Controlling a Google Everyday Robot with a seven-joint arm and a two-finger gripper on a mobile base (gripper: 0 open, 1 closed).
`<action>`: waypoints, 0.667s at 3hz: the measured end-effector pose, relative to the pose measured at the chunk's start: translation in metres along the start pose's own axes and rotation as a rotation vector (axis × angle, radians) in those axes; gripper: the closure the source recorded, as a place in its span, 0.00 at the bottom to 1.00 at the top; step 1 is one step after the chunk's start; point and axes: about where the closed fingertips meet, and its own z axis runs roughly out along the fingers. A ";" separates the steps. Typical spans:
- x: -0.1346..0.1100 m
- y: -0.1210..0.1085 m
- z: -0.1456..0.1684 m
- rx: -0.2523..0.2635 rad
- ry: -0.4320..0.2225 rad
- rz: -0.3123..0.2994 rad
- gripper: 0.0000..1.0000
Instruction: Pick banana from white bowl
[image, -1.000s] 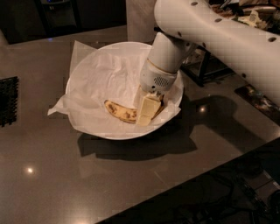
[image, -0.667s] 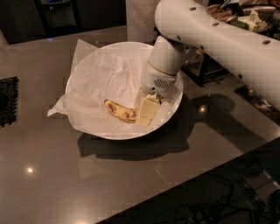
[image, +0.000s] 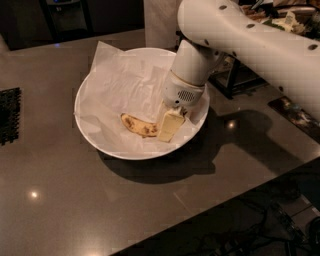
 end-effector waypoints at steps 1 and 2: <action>-0.007 0.011 -0.016 0.063 0.019 -0.022 1.00; -0.016 0.020 -0.032 0.123 0.028 -0.058 1.00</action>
Offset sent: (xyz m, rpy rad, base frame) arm -0.0229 0.0042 0.0644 -0.0287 -0.2143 0.0313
